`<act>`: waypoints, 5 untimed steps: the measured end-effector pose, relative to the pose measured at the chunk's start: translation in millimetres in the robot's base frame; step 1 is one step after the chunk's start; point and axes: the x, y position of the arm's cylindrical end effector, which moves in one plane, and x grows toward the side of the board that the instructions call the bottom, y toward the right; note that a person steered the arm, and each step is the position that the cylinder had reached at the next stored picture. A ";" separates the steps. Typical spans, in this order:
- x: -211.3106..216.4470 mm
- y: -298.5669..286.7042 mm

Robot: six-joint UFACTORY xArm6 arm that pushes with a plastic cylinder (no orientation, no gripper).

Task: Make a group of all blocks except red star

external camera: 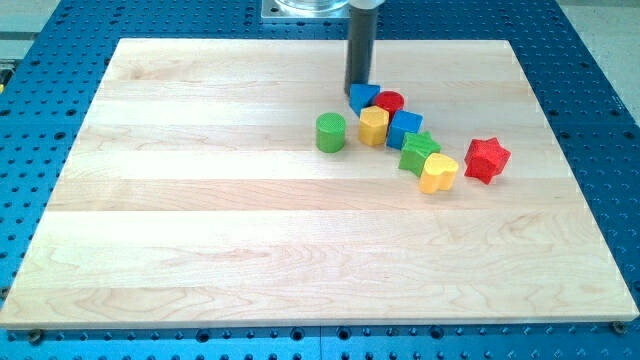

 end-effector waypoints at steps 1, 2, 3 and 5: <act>-7.6 1.7; -29.4 -12.8; 57.4 -84.7; 93.2 -31.4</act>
